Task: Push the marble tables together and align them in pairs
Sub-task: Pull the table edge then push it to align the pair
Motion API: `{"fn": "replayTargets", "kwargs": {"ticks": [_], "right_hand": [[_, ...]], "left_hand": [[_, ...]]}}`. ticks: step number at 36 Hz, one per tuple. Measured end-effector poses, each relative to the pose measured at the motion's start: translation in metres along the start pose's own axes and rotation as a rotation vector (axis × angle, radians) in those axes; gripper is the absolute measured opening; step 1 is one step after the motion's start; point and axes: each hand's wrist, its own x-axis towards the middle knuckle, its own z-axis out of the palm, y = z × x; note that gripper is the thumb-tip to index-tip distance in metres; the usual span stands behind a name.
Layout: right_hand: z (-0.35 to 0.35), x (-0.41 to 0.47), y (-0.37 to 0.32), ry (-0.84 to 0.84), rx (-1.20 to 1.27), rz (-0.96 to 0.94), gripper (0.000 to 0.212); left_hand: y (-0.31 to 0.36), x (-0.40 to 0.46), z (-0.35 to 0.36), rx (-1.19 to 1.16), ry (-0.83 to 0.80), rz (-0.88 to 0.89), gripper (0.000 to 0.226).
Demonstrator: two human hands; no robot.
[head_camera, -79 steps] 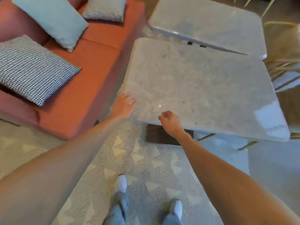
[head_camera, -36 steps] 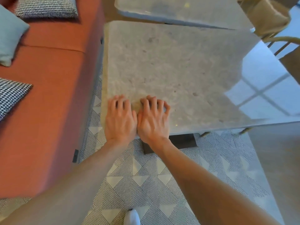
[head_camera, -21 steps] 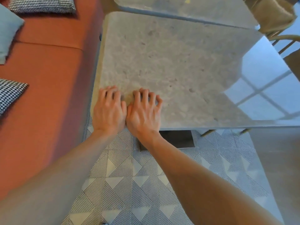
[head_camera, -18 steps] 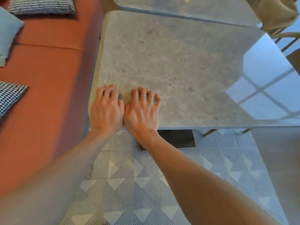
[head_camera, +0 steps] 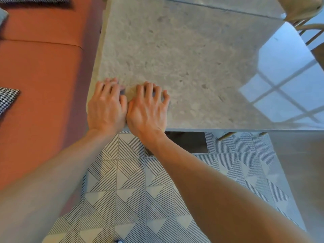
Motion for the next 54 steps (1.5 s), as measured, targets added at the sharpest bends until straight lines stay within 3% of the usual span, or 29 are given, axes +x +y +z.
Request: {"fn": "replayTargets", "kwargs": {"ticks": [19, 24, 28, 33, 40, 45, 49, 54], "right_hand": [[0.012, 0.014, -0.011, 0.060, -0.057, 0.019, 0.034], [0.001, 0.012, -0.012, -0.062, -0.070, 0.009, 0.044], [-0.025, 0.014, 0.005, -0.301, 0.085, -0.066, 0.049], [-0.086, -0.014, 0.055, -0.353, 0.077, -0.045, 0.048], [-0.192, -0.047, 0.160, -0.308, 0.032, 0.142, 0.046], [-0.256, -0.061, 0.225, -0.193, 0.159, 0.289, 0.045], [-0.300, -0.078, 0.284, -0.090, 0.384, 0.448, 0.045], [-0.341, -0.104, 0.359, -0.084, 0.468, 0.490, 0.043]], "left_hand": [[-0.021, 0.014, 0.006, -0.013, -0.062, 0.053, 0.036], [-0.018, 0.015, 0.001, 0.037, -0.175, 0.009, 0.042], [-0.018, 0.019, -0.009, 0.066, -0.280, 0.057, 0.041], [-0.001, 0.019, -0.039, -0.014, -0.494, -0.027, 0.033], [0.117, 0.034, -0.079, -0.171, -0.659, 0.070, 0.036], [0.220, 0.039, -0.089, -0.350, -0.656, 0.144, 0.029], [0.314, 0.031, -0.088, -0.509, -0.615, 0.095, 0.022], [0.417, 0.006, -0.075, -0.595, -0.598, 0.037, 0.023]]}}
